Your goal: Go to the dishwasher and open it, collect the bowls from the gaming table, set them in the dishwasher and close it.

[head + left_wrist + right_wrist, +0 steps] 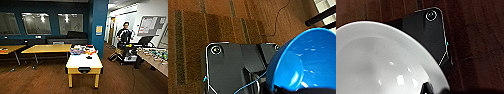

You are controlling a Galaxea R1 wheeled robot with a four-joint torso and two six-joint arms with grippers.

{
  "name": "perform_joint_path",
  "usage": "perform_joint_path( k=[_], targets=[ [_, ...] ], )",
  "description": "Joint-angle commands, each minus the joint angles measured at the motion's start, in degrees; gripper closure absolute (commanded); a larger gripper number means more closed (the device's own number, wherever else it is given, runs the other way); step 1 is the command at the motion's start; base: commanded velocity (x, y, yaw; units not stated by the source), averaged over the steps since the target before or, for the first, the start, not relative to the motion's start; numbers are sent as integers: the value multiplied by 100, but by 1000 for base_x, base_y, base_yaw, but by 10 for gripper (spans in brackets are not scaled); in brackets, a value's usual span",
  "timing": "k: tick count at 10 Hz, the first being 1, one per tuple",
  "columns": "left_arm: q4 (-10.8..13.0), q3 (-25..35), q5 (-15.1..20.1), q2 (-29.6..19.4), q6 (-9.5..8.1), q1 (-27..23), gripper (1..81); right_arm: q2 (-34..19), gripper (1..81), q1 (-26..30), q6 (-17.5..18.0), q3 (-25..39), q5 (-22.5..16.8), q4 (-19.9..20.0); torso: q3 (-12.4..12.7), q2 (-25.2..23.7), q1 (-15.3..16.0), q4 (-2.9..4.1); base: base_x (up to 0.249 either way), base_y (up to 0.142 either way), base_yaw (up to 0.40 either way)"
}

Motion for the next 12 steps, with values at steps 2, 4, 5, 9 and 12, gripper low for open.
perform_joint_path(
  k=[2, 4, 5, 9, 12],
  targets=[
    [61, 1, 118, -188, 15, -227, 811, -144, 811, 195, -6, -19, -198, -63, 0, 0, 0, 0, 0, 0, -233],
    [61, -26, 118, -179, 15, -226, 811, -136, 811, 204, -6, -19, -198, -63, 0, 0, 0, 0, 0, 0, -233],
    [61, -34, 118, -179, 15, -227, 811, -136, 811, 204, -6, -19, -207, -63, 0, 0, 0, 0, 0, 0, -234],
    [70, -52, 127, -170, 15, -226, 811, -118, 811, 204, -6, -19, -207, -63, 0, 0, 0, 0, 0, 0, -237],
    [70, -61, 126, -161, 15, -226, 811, -118, 811, 204, 2, -19, -207, -55, 0, 0, 0, 0, 0, 0, -238]
  ],
)
